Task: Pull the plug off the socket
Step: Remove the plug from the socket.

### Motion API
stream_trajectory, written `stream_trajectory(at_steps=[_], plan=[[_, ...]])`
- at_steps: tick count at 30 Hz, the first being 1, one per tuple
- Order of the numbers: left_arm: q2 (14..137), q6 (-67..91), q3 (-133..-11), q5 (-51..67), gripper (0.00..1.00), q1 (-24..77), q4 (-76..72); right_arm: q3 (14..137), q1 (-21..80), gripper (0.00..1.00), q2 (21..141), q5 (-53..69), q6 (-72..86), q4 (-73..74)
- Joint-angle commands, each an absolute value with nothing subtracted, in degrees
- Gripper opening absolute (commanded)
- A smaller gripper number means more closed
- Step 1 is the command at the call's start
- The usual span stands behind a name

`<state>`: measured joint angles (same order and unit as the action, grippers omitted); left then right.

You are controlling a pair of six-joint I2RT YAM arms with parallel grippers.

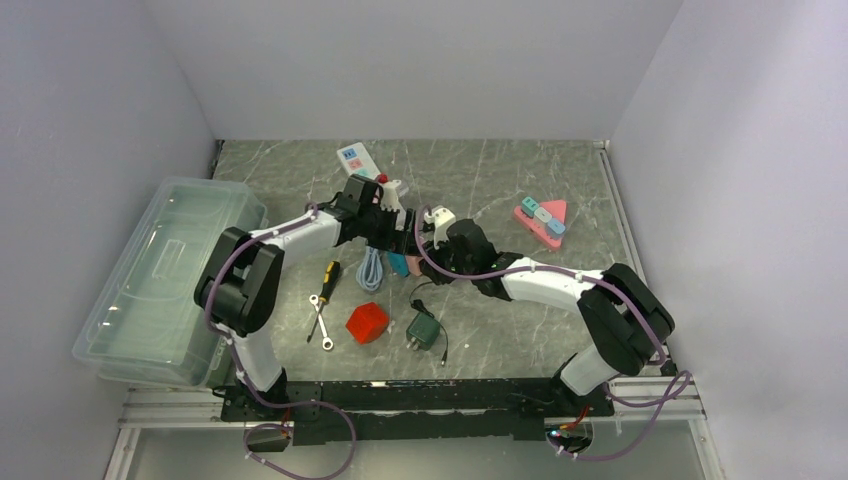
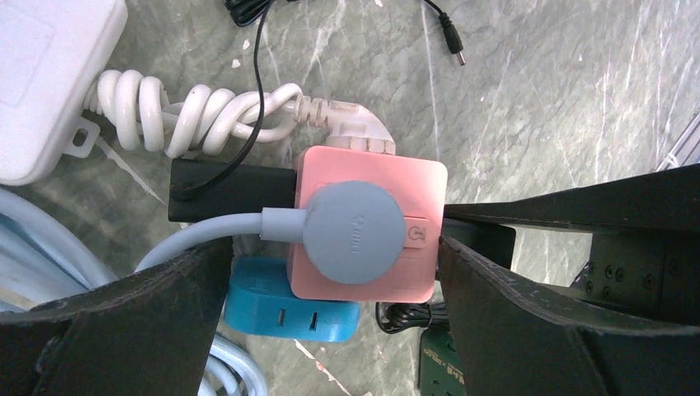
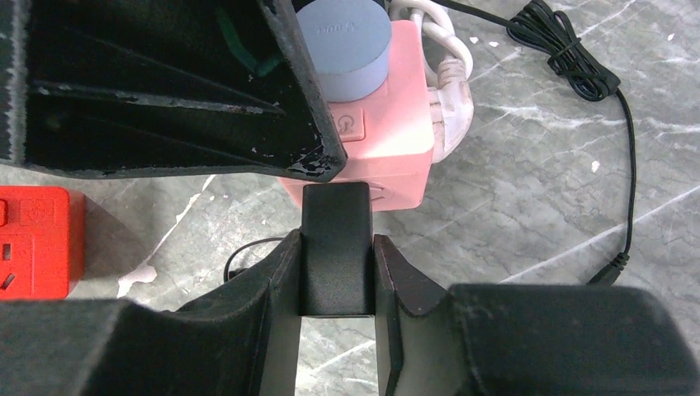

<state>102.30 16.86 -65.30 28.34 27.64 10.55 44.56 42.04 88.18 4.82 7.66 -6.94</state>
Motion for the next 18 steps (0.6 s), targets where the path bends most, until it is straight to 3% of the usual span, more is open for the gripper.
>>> stream_trajectory(at_steps=[1, 11, 18], plan=[[104.49, 12.89, -68.38, 32.49, 0.97, 28.96, 11.73, 47.10, 43.15, 0.00, 86.23, 5.27, 7.82, -7.14], [102.57, 14.73, -69.15, 36.94, 0.96, 29.50, 17.92, 47.64, 43.15, 0.00, 86.70, 0.54, 8.86, -5.83], [99.73, 12.98, -68.83, 33.88, 0.97, 30.41, 24.38, 48.12, 43.15, 0.00, 88.12, 0.26, 9.29, -6.18]])
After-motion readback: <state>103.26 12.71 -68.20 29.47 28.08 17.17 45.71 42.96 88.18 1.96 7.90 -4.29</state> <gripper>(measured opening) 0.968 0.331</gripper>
